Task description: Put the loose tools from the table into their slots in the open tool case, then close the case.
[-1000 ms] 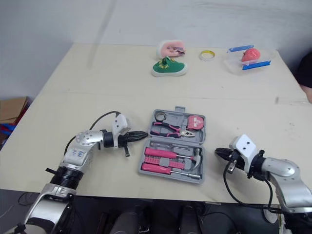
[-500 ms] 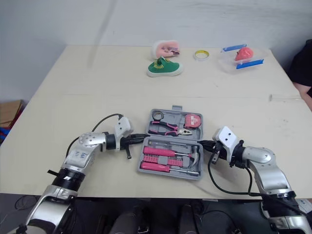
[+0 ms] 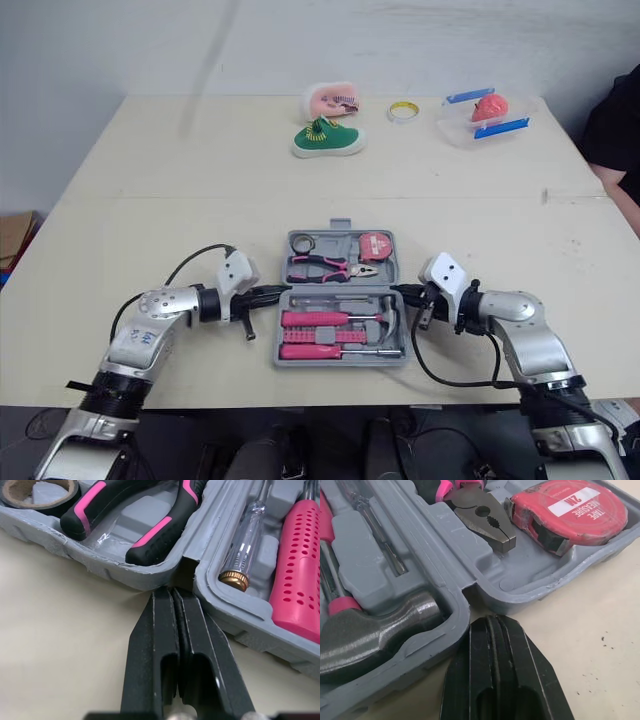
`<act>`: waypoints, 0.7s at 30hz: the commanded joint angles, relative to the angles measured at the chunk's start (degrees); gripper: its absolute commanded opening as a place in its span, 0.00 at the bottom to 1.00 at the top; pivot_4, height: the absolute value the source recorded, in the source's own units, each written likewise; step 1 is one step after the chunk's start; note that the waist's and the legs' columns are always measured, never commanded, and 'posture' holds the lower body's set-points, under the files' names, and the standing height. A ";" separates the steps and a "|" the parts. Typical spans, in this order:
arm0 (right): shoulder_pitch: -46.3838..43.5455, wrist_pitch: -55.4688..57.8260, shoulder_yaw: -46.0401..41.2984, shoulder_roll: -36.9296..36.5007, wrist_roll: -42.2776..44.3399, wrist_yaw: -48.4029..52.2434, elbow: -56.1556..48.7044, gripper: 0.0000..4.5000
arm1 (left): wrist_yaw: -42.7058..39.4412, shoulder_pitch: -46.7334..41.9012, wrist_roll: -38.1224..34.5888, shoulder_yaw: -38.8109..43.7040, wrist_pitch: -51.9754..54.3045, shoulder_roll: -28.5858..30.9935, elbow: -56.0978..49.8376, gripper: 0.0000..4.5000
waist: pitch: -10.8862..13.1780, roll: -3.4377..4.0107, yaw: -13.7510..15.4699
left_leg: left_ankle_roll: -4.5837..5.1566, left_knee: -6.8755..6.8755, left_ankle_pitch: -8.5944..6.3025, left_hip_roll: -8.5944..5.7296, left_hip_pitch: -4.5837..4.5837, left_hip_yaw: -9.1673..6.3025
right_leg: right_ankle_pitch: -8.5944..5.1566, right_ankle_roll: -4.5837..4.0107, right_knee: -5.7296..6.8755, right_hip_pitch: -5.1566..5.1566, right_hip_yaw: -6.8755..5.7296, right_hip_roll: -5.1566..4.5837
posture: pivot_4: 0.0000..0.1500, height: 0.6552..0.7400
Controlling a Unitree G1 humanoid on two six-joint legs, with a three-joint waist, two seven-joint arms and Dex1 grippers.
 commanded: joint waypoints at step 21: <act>-6.33 60.07 -16.44 -15.84 22.51 -10.17 -16.82 1.00 | 8.04 -8.26 -14.00 9.76 35.48 6.55 -12.39 1.00 | 0.13 0.09 1.71 | -0.12 0.12 0.01 -0.08 -0.39 0.00 | 0.00 -0.04 0.37 -0.49 0.19 -0.21 | 1.00 1.00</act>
